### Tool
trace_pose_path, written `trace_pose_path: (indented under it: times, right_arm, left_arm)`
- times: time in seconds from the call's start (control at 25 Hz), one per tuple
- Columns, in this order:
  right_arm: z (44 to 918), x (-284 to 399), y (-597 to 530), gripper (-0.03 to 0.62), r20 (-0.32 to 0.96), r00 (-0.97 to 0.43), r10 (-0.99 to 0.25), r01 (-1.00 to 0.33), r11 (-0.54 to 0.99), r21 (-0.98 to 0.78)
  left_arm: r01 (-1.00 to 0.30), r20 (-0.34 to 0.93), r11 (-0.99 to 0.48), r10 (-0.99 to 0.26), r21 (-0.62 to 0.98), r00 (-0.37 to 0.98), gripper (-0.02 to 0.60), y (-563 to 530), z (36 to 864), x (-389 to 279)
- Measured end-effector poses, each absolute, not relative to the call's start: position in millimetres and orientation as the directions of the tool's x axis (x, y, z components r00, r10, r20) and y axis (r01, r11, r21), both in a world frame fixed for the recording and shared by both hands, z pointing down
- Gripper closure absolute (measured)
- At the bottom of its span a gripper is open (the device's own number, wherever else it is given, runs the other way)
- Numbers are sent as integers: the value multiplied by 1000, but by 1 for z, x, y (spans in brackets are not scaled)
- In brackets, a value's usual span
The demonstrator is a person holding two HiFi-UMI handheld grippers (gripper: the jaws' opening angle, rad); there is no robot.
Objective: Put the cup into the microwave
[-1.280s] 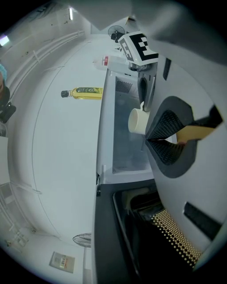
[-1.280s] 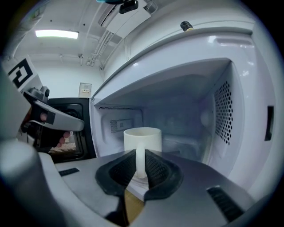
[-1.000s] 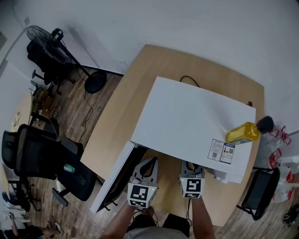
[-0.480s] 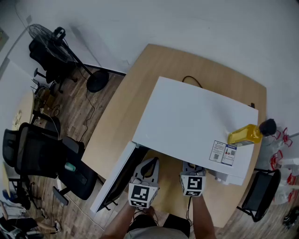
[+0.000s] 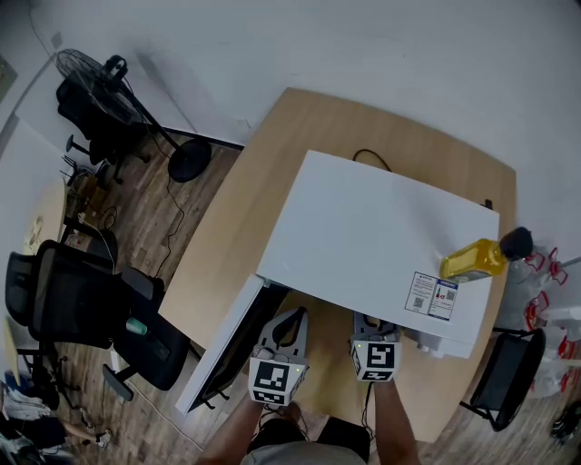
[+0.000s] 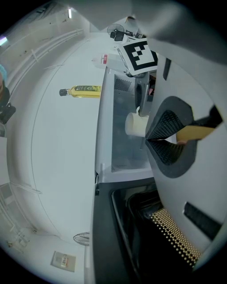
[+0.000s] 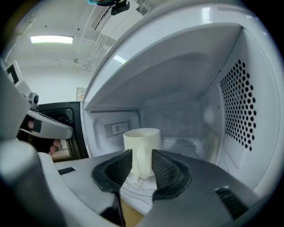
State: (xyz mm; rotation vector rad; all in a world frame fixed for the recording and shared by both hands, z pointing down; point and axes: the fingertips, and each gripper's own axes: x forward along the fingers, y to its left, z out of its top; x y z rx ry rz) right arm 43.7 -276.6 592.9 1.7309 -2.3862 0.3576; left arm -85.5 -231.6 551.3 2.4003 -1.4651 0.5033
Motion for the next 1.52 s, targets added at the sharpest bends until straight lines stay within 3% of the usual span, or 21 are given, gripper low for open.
trace_pose_path:
  times: [0.12, 0.32, 1.12, 1.52]
  right_arm:
    - [592, 44, -277, 404, 273, -308, -911, -951, 295, -90]
    - [589, 44, -275, 365, 269, -308, -913, -951, 295, -88]
    - [555, 50, -247, 368, 249, -262, -932, -965, 256, -56]
    - [522, 59, -212, 433, 214, -193, -958, -981, 189, -37]
  left_arm:
    - [-894, 432, -445, -796, 55, 423, 558, -231, 549, -86]
    - [-892, 430, -448, -795, 57, 427, 558, -227, 546, -86]
    - [-860, 371, -509, -792, 39, 485, 558, -211, 512, -81]
    - [-822, 323, -570, -776, 11, 542, 558, -192, 484, -78]
